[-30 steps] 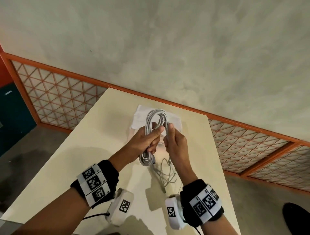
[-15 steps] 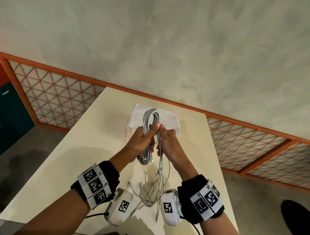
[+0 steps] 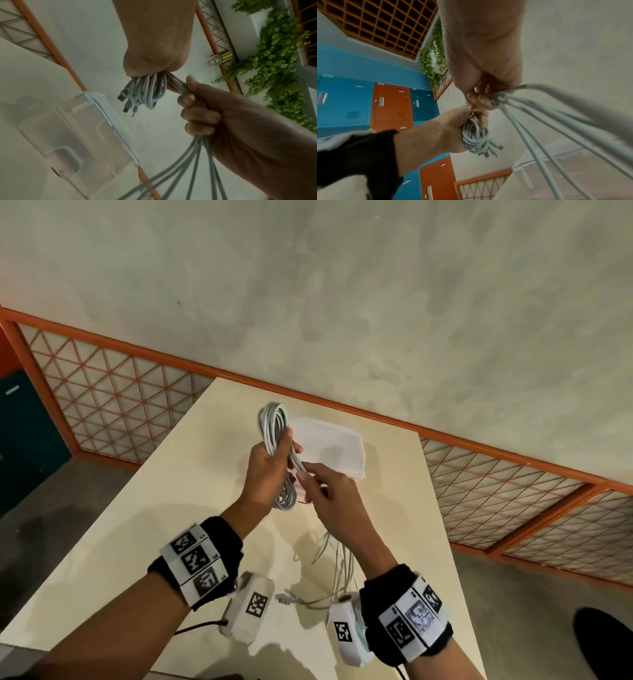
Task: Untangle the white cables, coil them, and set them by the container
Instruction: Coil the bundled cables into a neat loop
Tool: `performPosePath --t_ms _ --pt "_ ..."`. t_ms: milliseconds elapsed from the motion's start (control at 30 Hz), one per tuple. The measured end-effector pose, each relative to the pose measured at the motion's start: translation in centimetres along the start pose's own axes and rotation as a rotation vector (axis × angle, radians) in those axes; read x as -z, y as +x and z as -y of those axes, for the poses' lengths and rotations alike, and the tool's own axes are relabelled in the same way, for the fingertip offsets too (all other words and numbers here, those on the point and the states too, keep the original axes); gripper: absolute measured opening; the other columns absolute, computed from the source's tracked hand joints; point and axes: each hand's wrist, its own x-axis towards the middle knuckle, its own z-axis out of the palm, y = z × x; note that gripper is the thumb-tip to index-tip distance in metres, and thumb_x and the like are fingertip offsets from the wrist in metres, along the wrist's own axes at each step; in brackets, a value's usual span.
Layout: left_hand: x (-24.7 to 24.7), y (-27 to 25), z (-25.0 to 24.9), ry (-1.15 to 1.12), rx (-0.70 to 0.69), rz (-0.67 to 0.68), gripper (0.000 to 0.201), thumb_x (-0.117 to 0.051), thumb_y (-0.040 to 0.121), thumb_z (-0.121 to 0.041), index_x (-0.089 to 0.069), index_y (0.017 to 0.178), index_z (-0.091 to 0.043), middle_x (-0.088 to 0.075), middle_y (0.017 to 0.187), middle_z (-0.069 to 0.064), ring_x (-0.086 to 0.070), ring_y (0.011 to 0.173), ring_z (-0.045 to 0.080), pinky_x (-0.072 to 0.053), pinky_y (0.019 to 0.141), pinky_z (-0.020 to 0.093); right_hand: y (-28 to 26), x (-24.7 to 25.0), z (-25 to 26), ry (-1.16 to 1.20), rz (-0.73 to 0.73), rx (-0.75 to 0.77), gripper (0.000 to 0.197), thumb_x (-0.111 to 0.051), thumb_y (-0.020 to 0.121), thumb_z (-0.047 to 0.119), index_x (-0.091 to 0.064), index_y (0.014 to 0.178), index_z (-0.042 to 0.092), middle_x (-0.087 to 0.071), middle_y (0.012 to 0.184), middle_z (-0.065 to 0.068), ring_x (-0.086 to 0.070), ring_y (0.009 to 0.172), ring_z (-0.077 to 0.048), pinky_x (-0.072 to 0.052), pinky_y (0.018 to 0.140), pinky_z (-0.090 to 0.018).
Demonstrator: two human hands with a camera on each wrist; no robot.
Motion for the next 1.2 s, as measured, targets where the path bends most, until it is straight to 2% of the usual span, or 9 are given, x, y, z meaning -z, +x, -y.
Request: performPosePath --t_ms 167,267,333,433,567,800,900,1067,1200 --pt "-0.3 0.0 0.0 -0.07 0.018 -0.041 0.038 -0.051 0.094 -0.037 -0.058 0.064 -0.016 -0.052 0.044 -0.009 -0.051 0.043 0.006 -0.044 0.052 0.023 -0.5 -0.1 0.7 0.042 0.146 0.054 0.024 -0.039 0.101 0.017 -0.053 0.081 0.015 -0.052 0.06 0.011 -0.046 0.042 -0.006 -0.038 0.052 -0.014" --pt "-0.4 0.0 -0.2 -0.165 0.062 -0.05 0.035 -0.053 0.093 -0.035 -0.056 0.063 -0.018 -0.057 0.052 -0.009 -0.052 0.051 0.004 -0.045 0.055 0.019 -0.4 -0.1 1.1 0.069 0.263 0.004 0.023 -0.034 0.102 0.018 -0.053 0.096 0.007 -0.054 0.073 0.002 -0.047 0.043 -0.008 -0.042 0.049 -0.016" --pt "-0.4 0.1 -0.4 -0.241 0.137 -0.045 0.033 -0.055 0.092 -0.034 -0.056 0.064 -0.017 -0.056 0.049 -0.009 -0.051 0.048 0.006 -0.044 0.051 0.018 -0.3 -0.4 1.4 0.003 0.319 0.002 0.027 -0.032 0.102 0.02 -0.048 0.122 0.01 -0.054 0.083 -0.006 -0.047 0.048 -0.011 -0.047 0.052 -0.023" --pt "-0.2 0.5 -0.6 -0.322 0.166 -0.057 0.033 -0.056 0.092 -0.035 -0.054 0.064 -0.016 -0.049 0.043 -0.009 -0.048 0.042 0.006 -0.043 0.046 0.018 -0.3 -0.8 1.4 -0.127 0.432 0.043 0.055 -0.034 0.101 0.02 -0.01 0.15 0.021 -0.056 0.098 -0.009 -0.045 0.055 -0.004 -0.047 0.064 -0.033" --pt "0.0 0.8 -0.8 -0.274 0.09 -0.113 0.037 -0.051 0.094 -0.038 -0.048 0.064 -0.017 -0.043 0.041 -0.01 -0.044 0.039 0.006 -0.04 0.043 0.017 0.0 -0.6 0.8 -0.132 0.586 0.055 0.073 -0.037 0.1 0.018 0.016 0.147 0.033 -0.067 0.091 -0.012 -0.058 0.052 -0.013 -0.054 0.065 -0.031" --pt "1.6 2.9 -1.4 -0.531 0.088 -0.298 0.039 -0.049 0.095 -0.037 -0.044 0.062 -0.018 -0.044 0.043 -0.012 -0.042 0.039 0.006 -0.04 0.046 0.02 -1.4 -2.0 -1.0 0.115 0.269 0.14 0.046 -0.041 0.101 0.024 -0.033 0.146 0.031 -0.055 0.066 0.009 -0.048 0.046 -0.009 -0.044 0.056 -0.014" --pt "1.5 2.7 -1.7 -0.572 0.137 -0.208 0.039 -0.048 0.096 -0.038 -0.044 0.063 -0.018 -0.045 0.043 -0.01 -0.043 0.039 0.006 -0.042 0.046 0.02 -1.1 -2.0 -1.5 0.073 0.353 0.156 0.046 -0.042 0.101 0.025 -0.033 0.145 0.033 -0.051 0.058 0.006 -0.042 0.05 -0.008 -0.041 0.061 -0.011" --pt "1.6 2.1 -2.7 -0.516 0.166 -0.024 0.037 -0.051 0.094 -0.04 -0.046 0.065 -0.017 -0.037 0.039 -0.01 -0.033 0.033 0.003 -0.04 0.041 0.017 -1.2 0.4 -2.2 0.111 0.719 0.064 0.055 -0.037 0.102 0.027 -0.012 0.142 0.054 -0.051 0.068 -0.004 -0.045 0.062 -0.012 -0.041 0.065 -0.016" --pt "2.5 2.5 -2.7 -0.558 0.183 -0.028 0.036 -0.05 0.094 -0.04 -0.046 0.065 -0.018 -0.037 0.038 -0.009 -0.033 0.031 0.003 -0.036 0.038 0.016 -1.9 2.6 -4.1 0.124 0.705 0.004 0.047 -0.039 0.102 0.027 -0.028 0.144 0.043 -0.048 0.068 0.009 -0.04 0.06 -0.003 -0.037 0.063 -0.014"
